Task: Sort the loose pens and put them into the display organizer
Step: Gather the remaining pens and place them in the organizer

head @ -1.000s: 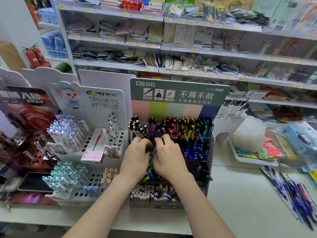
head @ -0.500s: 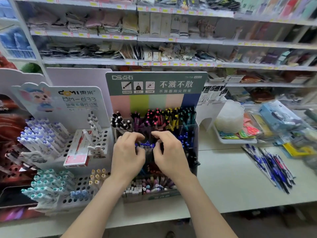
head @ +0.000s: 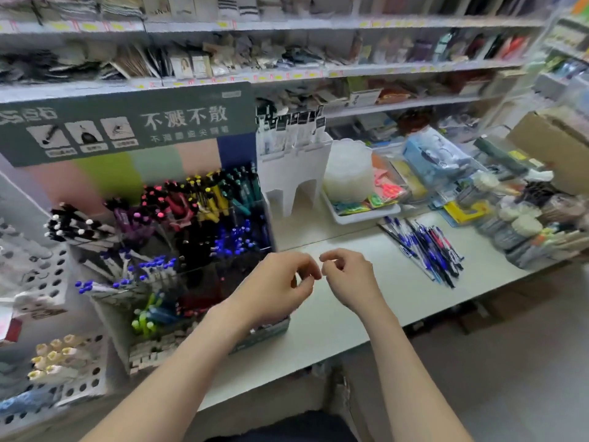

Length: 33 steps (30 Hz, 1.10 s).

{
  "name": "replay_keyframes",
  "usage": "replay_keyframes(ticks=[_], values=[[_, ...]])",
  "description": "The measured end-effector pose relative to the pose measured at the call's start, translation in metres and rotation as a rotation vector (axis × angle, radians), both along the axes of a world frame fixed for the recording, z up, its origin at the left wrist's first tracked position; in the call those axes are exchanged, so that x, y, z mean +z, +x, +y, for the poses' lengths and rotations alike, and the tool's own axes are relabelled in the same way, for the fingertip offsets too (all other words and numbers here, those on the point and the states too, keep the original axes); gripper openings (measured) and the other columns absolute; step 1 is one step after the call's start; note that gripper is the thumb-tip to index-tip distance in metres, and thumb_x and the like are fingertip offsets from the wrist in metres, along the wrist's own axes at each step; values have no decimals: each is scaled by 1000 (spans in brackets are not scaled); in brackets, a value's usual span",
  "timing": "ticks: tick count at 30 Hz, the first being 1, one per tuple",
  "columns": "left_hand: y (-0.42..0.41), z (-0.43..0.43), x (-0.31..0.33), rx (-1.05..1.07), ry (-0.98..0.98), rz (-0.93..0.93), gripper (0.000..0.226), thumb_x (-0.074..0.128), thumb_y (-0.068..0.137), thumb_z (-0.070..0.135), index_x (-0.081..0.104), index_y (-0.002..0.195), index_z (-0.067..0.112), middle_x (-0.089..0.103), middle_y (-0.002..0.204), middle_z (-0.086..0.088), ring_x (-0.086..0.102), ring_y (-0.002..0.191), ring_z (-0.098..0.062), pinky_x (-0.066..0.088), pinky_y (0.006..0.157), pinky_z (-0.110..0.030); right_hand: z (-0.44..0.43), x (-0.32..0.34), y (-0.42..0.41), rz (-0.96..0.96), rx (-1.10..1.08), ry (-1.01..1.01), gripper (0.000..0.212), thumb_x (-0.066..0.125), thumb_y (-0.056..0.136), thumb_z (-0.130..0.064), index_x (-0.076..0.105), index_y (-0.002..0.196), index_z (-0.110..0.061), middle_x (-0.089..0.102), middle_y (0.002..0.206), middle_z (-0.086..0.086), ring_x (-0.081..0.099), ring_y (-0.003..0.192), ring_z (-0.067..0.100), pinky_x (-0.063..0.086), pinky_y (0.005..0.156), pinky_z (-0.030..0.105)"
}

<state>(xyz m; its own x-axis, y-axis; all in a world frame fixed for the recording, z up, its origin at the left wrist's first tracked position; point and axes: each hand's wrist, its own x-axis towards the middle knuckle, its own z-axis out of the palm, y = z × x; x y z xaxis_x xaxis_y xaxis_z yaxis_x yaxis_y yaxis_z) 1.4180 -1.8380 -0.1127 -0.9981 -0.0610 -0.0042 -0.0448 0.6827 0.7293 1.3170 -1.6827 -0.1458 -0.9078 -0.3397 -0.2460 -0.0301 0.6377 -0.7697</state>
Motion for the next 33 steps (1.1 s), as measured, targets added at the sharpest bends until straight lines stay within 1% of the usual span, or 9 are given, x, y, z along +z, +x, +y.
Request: replay_keyframes(ticks=[2, 6, 13, 18, 22, 25, 28, 31, 33], values=[[-33, 24, -4, -41, -30, -43, 18, 60, 100, 20, 75, 108, 28, 70, 93, 16, 64, 76, -8, 49, 72, -21, 30, -11, -33, -34, 49, 98, 29, 58, 97, -24, 73, 123, -24, 69, 98, -5, 64, 88, 8, 45, 71, 24], [-109, 79, -26, -65, -93, -113, 20, 57, 102, 24, 71, 114, 32, 66, 102, 17, 62, 84, -5, 49, 78, -25, 95, -39, -100, -94, 113, 236, 33, 56, 101, -30, 67, 132, -23, 69, 104, -3, 64, 93, 16, 48, 80, 30], [-231, 163, -89, -113, -243, -305, 39, 58, 103, 31, 59, 141, 25, 53, 141, 0, 55, 128, -21, 46, 111, -38, 180, -95, -200, -22, 78, 319, 43, 52, 109, -31, 54, 148, -15, 63, 142, 9, 59, 131, 28, 51, 104, 43], [-294, 194, -131, -143, -358, -439, 56, 55, 101, 26, 45, 155, 17, 40, 159, -9, 43, 143, -31, 40, 117, -47, 208, -132, -252, 66, 5, 535, 32, 51, 110, -30, 60, 134, -10, 64, 129, 14, 63, 117, 34, 52, 88, 44], [-337, 204, -166, -211, -452, -518, 68, 51, 99, 12, 28, 163, 15, 14, 174, -12, 22, 157, -35, 32, 122, -50, 214, -161, -269, 76, 16, 772, 24, 56, 106, -20, 59, 129, -12, 63, 129, 11, 67, 111, 30, 53, 84, 39], [-371, 209, -186, -263, -482, -489, 82, 51, 95, 1, 17, 167, 16, 4, 177, -9, 10, 162, -31, 29, 125, -51, 217, -181, -271, 61, 28, 812, 34, 61, 104, -24, 54, 134, -10, 59, 134, 12, 70, 108, 30, 54, 81, 38], [-405, 211, -205, -316, -558, -456, 95, 53, 92, -6, 3, 170, 15, -5, 178, -7, 6, 163, -31, 26, 127, -53, 219, -198, -268, 114, 5, 796, 45, 67, 100, -20, 48, 139, -7, 54, 133, 15, 69, 102, 26, 48, 67, 33], [-426, 209, -225, -312, -645, -458, 104, 60, 92, -6, -5, 169, 19, -11, 178, -5, 12, 160, -37, 30, 125, -54, 218, -214, -264, 172, 7, 735, 59, 84, 82, -9, 56, 133, -4, 60, 116, 17, 67, 82, 25, 44, 51, 30], [-434, 206, -236, -287, -672, -458, 108, 63, 93, -4, -7, 169, 25, -13, 177, -2, 21, 155, -40, 37, 120, -55, 221, -229, -261, 259, 12, 722, 68, 89, 77, -10, 58, 136, -1, 60, 113, 17, 65, 78, 26, 49, 52, 31]])
